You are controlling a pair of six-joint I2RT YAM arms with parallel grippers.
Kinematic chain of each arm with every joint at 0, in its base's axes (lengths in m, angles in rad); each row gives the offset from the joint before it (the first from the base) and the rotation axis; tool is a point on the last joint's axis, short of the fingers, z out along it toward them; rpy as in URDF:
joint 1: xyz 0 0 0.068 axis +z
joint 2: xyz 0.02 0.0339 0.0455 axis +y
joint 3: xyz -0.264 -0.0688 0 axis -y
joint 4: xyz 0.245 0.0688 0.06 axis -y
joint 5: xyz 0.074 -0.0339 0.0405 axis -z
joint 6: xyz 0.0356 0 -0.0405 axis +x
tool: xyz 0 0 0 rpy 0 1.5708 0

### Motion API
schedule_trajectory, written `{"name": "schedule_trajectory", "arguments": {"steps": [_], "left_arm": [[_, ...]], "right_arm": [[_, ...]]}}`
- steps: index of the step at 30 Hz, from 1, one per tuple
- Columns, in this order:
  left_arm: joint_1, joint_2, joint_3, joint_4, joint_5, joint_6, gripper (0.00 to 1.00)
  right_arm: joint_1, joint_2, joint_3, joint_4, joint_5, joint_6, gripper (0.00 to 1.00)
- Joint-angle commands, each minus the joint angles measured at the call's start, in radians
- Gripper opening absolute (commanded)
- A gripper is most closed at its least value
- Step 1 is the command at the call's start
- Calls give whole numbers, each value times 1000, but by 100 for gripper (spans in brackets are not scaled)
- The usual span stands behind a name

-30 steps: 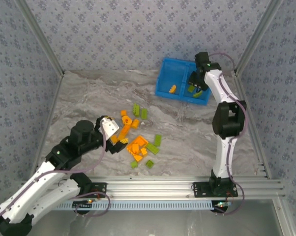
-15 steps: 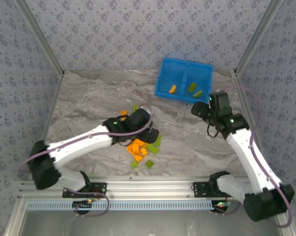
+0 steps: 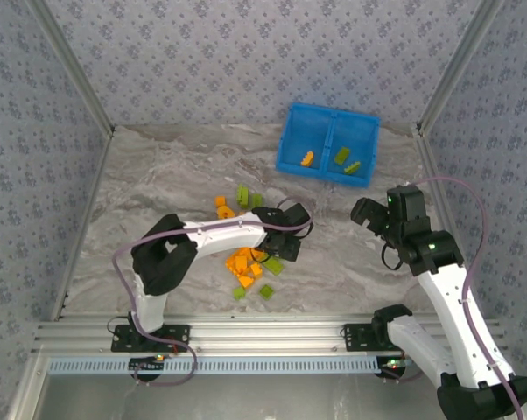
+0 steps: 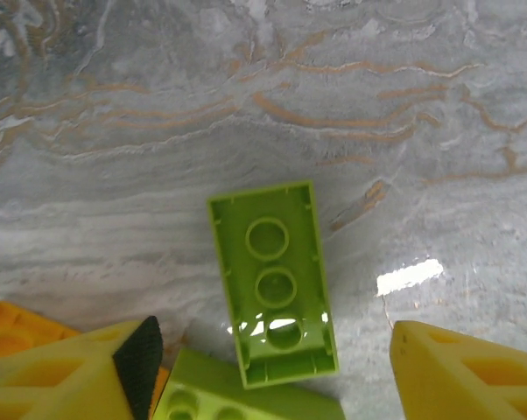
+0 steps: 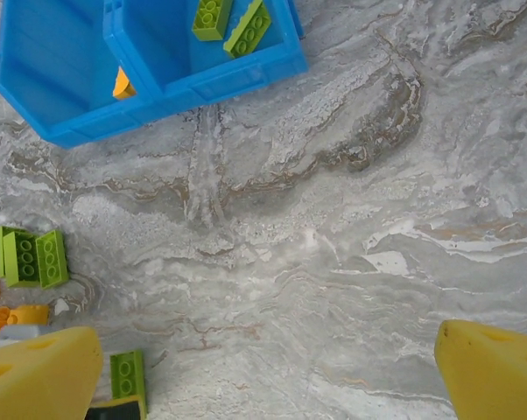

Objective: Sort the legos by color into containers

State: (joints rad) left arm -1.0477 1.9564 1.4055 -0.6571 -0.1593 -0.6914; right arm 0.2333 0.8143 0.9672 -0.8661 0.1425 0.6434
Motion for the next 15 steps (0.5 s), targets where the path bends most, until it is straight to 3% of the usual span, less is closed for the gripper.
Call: {"name": "schedule_trajectory", "arguments": {"steps": [1,10,15], "left_arm": [[-3,42,33,-27,-41,-9,66],[-5,94,7,41,0,-55,41],[-6,32,82,26,3,-28,35]], "right_arm": [[-10,-3,-12,-30,8,3,100],[-22,-5,-1,-48,7,0,100],[-22,-19,23,-63,-5,19,100]]}}
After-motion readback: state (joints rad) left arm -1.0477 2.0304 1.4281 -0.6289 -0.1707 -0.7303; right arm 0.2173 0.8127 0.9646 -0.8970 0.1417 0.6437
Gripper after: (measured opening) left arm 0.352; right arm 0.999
